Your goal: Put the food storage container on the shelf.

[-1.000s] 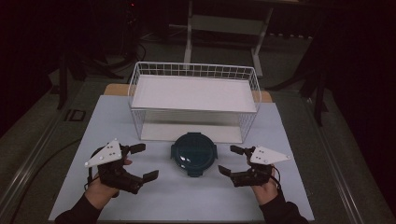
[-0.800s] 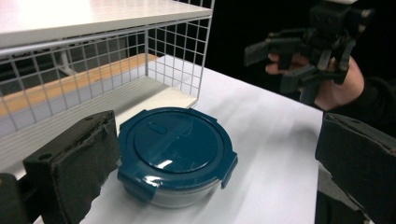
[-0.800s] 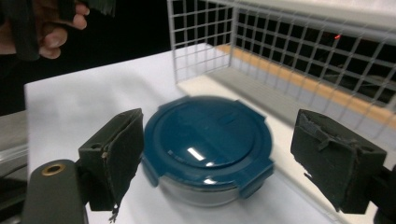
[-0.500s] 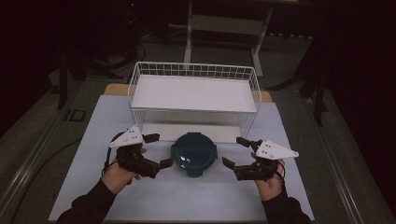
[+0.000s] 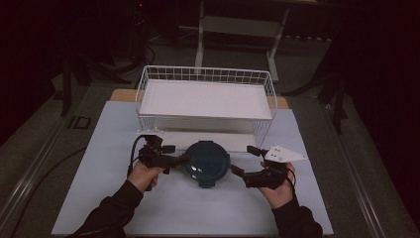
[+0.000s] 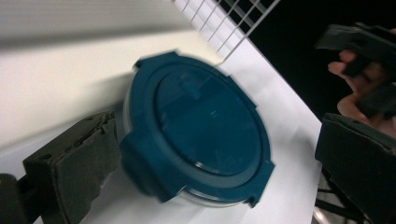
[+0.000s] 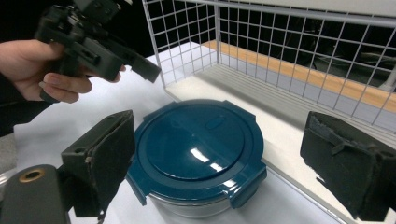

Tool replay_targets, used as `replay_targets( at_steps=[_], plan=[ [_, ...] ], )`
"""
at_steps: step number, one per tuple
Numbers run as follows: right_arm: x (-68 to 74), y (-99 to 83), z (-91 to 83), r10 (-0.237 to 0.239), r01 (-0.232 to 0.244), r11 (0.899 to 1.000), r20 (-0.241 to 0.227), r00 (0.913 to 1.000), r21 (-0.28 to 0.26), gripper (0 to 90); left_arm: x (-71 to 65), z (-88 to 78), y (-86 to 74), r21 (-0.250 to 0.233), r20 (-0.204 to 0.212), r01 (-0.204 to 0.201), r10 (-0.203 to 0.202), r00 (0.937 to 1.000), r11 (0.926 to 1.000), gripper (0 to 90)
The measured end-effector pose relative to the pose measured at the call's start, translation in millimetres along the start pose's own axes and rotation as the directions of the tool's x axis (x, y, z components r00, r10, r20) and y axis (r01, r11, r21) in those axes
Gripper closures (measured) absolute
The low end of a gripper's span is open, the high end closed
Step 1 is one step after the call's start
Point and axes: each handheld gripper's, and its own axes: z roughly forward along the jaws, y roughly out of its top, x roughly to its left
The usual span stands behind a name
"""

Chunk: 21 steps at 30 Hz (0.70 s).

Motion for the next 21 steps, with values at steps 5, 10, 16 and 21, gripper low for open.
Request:
replay_targets(
  at_steps=[5, 10, 16, 21],
  plan=[
    [1.1, -2.9, 4.5, -0.005, 0.006, 0.999, -0.021, 0.9998, 0.034, 13.2, 17.8, 9.7, -2.8, 0.079, -0.002, 0.148, -0.148, 0.989, 0.9859, 1.2],
    [0.8, -7.0, 9.0, 0.014, -0.013, 0.998, -0.024, 0.9996, 0.057, 13.3, 29.7, 14.8, -5.4, 0.134, -0.003, 0.207, -0.209, 0.978, 0.9691, 7.4],
    [-1.7, -11.1, 12.2, 0.04, -0.038, 0.997, -0.028, 0.9988, 0.062, 13.7, 41.6, 18.2, -8.2, 0.149, 0.02, 0.302, -0.308, 0.9512, 0.9416, 24.3],
    [-1.2, -12.5, 12.7, 0.036, -0.034, 0.997, -0.024, 0.9991, 0.067, 14.2, 47.1, 22.1, -9.1, 0.175, 0.03, 0.325, -0.335, 0.9417, 0.9294, 35.5]
  ],
)
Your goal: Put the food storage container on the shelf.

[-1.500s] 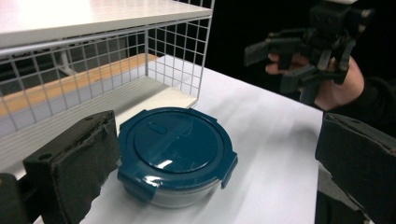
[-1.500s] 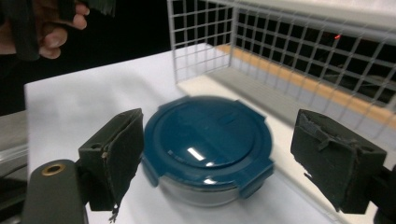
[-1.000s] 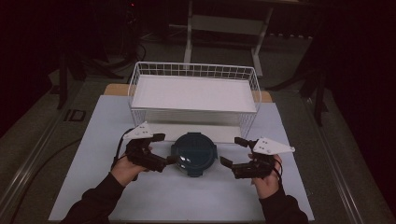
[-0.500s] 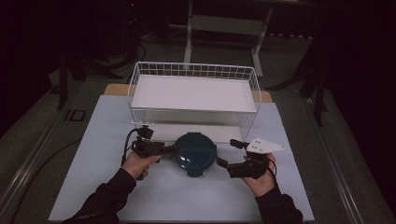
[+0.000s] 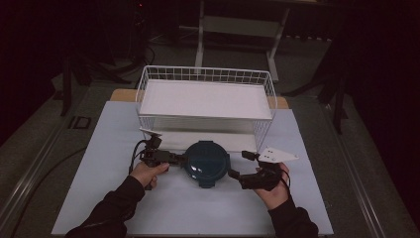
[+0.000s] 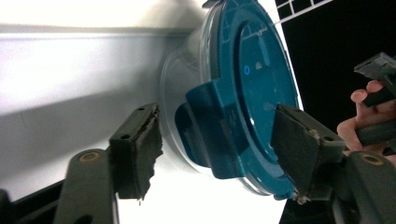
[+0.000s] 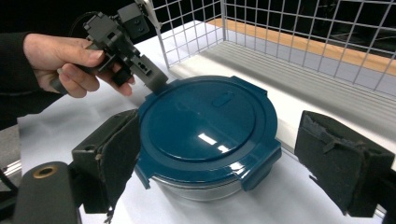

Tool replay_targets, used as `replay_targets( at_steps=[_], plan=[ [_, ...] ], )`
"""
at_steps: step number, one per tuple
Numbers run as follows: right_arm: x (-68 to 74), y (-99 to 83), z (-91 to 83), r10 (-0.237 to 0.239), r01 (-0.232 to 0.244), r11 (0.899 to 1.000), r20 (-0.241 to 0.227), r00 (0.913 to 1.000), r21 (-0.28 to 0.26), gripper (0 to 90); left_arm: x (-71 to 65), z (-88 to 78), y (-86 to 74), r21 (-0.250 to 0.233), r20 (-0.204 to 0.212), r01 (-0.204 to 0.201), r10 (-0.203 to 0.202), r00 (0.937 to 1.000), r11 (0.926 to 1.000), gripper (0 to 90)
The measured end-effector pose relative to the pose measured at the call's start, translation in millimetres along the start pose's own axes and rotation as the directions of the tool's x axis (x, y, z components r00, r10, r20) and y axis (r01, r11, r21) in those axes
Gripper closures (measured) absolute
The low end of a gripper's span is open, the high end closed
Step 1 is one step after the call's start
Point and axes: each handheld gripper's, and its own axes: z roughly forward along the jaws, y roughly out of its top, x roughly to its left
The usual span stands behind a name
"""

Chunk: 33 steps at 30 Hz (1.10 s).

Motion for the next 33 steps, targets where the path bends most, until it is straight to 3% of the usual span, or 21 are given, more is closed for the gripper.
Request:
replay_targets(
  at_steps=[5, 12, 16, 19, 24, 28, 30, 33],
  plan=[
    [-0.3, -1.0, 0.8, 0.002, -0.002, 1.0, -0.004, 1.0, 0.008, 14.5, 5.2, 4.7, 0.4, 0.011, 0.018, 0.027, -0.028, 0.9995, 0.9996, 48.4],
    [-3.3, -2.3, -0.6, 0.017, -0.017, 1.0, 0.004, 0.9999, 0.015, 15.4, 13.9, 6.4, 3.0, 0.039, 0.093, 0.065, -0.068, 0.9933, 0.9971, 52.5],
    [-9.8, -4.9, -0.3, 0.074, -0.074, 0.997, 0.0, 0.9973, 0.028, 15.7, 10.7, 6.1, 4.5, 0.044, 0.072, 0.031, -0.034, 0.9968, 0.9986, 52.8],
    [-17.3, -7.3, 1.9, 0.142, -0.141, 0.989, -0.016, 0.9897, 0.042, 15.8, 7.1, 4.7, 2.4, 0.038, 0.063, -0.007, 0.005, 0.998, 0.9993, 53.0],
    [-27.9, -13.7, 9.5, 0.265, -0.259, 0.962, -0.061, 0.9623, 0.088, 19.6, 0.8, 2.0, -3.7, 0.013, 0.053, -0.083, 0.082, 0.9952, 0.9965, 53.6],
    [-35.0, -18.7, 14.0, 0.358, -0.349, 0.932, -0.09, 0.9293, 0.099, 22.7, -5.7, -0.6, -9.2, -0.006, 0.042, -0.131, 0.132, 0.9904, 0.9913, 54.4],
    [-38.6, -20.5, 16.0, 0.39, -0.379, 0.919, -0.095, 0.9161, 0.111, 25.5, -9.2, -1.4, -11.6, -0.014, 0.031, -0.157, 0.158, 0.987, 0.9874, 54.6],
    [-41.4, -23.1, 19.4, 0.418, -0.406, 0.905, -0.093, 0.9037, 0.125, 29.9, -13.2, -2.8, -15.5, -0.024, 0.02, -0.195, 0.196, 0.9804, 0.9804, 54.9]
  ],
)
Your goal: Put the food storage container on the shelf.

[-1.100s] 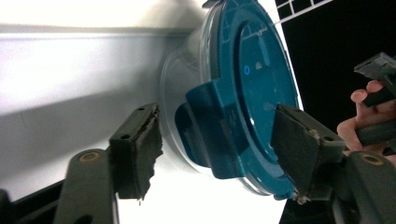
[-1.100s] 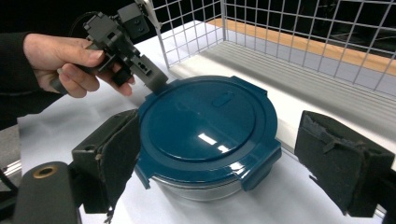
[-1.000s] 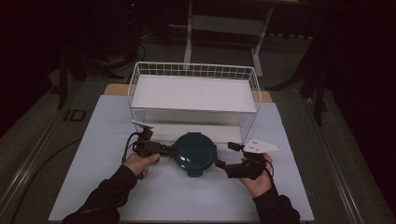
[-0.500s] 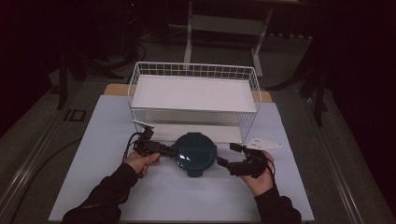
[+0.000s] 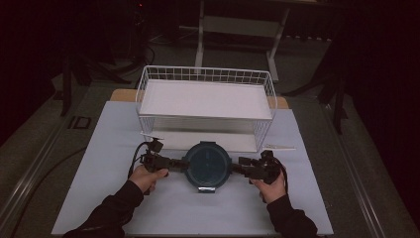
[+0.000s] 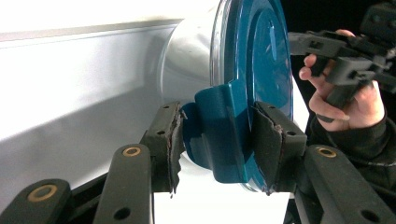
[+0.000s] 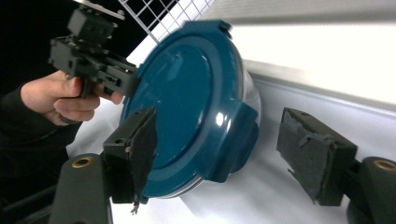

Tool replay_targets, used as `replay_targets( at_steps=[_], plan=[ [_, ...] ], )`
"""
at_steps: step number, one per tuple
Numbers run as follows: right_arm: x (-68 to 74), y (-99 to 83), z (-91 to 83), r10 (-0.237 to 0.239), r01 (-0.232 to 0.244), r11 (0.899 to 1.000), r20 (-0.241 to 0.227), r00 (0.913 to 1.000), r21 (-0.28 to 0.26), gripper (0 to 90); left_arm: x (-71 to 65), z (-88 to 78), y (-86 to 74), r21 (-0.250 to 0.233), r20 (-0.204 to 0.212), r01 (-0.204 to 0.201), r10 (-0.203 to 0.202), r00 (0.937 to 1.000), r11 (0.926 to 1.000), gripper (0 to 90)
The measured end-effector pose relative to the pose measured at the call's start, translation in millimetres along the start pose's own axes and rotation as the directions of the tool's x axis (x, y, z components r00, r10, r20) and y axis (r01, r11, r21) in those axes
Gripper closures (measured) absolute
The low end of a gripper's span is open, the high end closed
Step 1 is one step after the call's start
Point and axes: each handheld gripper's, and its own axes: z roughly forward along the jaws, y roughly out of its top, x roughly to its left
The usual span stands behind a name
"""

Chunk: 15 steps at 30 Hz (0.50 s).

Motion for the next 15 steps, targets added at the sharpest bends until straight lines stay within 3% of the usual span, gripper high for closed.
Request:
replay_targets(
  at_steps=[5, 15],
  plan=[
    [-3.4, -2.5, 6.8, 0.026, -0.025, 0.999, -0.017, 0.9995, 0.046, 35.6, -6.7, -2.2, -4.6, -0.01, -0.007, -0.067, 0.067, 0.9977, 0.9977, 55.6],
    [-8.6, -7.0, 12.7, 0.05, -0.044, 0.994, -0.053, 0.9973, 0.103, 45.7, -7.4, -3.7, -8.6, -0.018, 0.005, -0.097, 0.097, 0.9952, 0.9951, 56.3]
  ],
)
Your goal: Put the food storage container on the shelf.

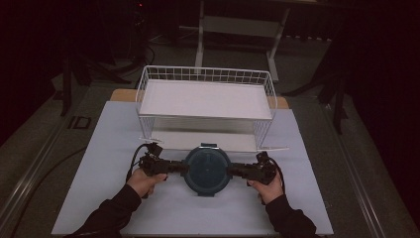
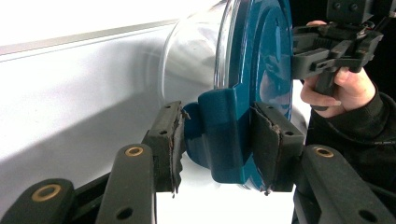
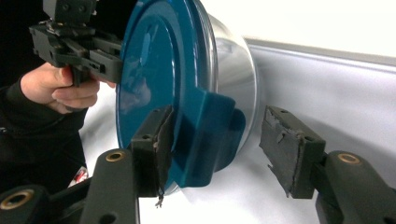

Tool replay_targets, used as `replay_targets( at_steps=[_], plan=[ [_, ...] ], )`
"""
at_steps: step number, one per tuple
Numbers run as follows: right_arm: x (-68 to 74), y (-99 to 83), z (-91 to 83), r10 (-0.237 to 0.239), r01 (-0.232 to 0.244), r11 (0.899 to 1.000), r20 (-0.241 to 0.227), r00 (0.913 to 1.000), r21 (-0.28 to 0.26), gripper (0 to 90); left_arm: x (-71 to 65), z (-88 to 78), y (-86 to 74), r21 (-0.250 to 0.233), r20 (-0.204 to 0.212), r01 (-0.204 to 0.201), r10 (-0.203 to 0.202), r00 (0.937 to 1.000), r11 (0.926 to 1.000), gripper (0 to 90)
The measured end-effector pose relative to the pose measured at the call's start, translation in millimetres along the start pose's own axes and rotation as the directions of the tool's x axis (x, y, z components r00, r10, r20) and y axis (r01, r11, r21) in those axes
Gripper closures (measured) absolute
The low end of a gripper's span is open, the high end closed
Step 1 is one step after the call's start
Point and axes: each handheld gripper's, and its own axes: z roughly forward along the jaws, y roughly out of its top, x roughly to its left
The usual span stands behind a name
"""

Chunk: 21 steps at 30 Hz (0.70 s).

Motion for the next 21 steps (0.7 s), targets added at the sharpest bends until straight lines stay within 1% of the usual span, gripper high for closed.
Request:
replay_targets(
  at_steps=[1, 3, 4, 7, 8, 10, 11, 12, 14, 16, 18, 20, 21],
  plan=[
    [-0.1, -0.4, 0.5, 0.007, -0.007, 1.0, -0.011, 0.9999, 0.011, 45.9, -0.3, -0.2, -0.8, -0.003, 0.002, -0.003, 0.003, 1.0, 1.0, 56.3],
    [-1.6, -2.0, 2.2, 0.017, -0.016, 1.0, -0.045, 0.9989, 0.021, 49.9, 0.1, -0.6, -1.8, -0.005, 0.003, 0.0, 0.0, 1.0, 1.0, 56.4],
    [-1.3, -2.3, 2.0, 0.019, -0.018, 1.0, -0.052, 0.9985, 0.024, 52.4, 0.0, -0.8, -2.3, -0.004, 0.004, 0.0, 0.0, 1.0, 1.0, 56.4],
    [-1.5, -3.7, 2.3, 0.038, -0.037, 0.999, -0.07, 0.9968, 0.02, 54.2, 0.0, -1.1, -4.0, -0.008, 0.007, -0.002, 0.002, 1.0, 1.0, 56.5],
    [-1.8, -4.3, 2.4, 0.044, -0.043, 0.999, -0.074, 0.9963, 0.019, 54.7, -0.4, -1.6, -4.4, -0.003, 0.006, -0.009, 0.009, 0.9999, 1.0, 56.5],
    [-3.2, -6.6, 3.2, 0.072, -0.071, 0.997, -0.101, 0.9923, 0.015, 55.8, -0.3, -2.1, -6.1, -0.004, 0.008, -0.011, 0.011, 0.9999, 0.9999, 56.5],
    [-3.4, -7.8, 3.5, 0.075, -0.074, 0.997, -0.107, 0.9914, 0.009, 56.1, -1.0, -2.6, -6.9, -0.003, 0.005, -0.013, 0.013, 0.9999, 0.9999, 56.5],
    [-3.2, -8.8, 3.7, 0.072, -0.072, 0.997, -0.112, 0.9911, 0.003, 56.3, -1.7, -1.9, -8.2, -0.011, 0.0, -0.018, 0.018, 0.9998, 0.9998, 56.3],
    [-1.9, -9.2, 3.3, 0.07, -0.07, 0.998, -0.11, 0.9915, 0.005, 56.4, -4.2, -1.7, -7.9, -0.008, -0.014, -0.016, 0.016, 0.9998, 0.9998, 55.7],
    [-0.5, -9.8, 2.7, 0.07, -0.07, 0.998, -0.1, 0.9925, 0.002, 56.5, -6.3, -2.1, -8.0, -0.007, -0.027, -0.026, 0.025, 0.9993, 0.9996, 55.8],
    [0.9, -12.0, 2.2, 0.075, -0.077, 0.997, -0.095, 0.9926, -0.009, 56.9, -8.4, -2.0, -10.3, -0.02, -0.031, -0.031, 0.031, 0.999, 0.9993, 55.9],
    [2.3, -13.4, 1.6, 0.084, -0.086, 0.996, -0.093, 0.9921, -0.015, 57.1, -9.9, -2.7, -11.7, -0.027, -0.041, -0.017, 0.016, 0.999, 0.9995, 56.0],
    [3.8, -13.3, 1.4, 0.079, -0.081, 0.997, -0.087, 0.993, -0.016, 57.1, -10.9, -2.9, -12.4, -0.031, -0.044, -0.014, 0.012, 0.999, 0.9994, 56.1]
  ],
)
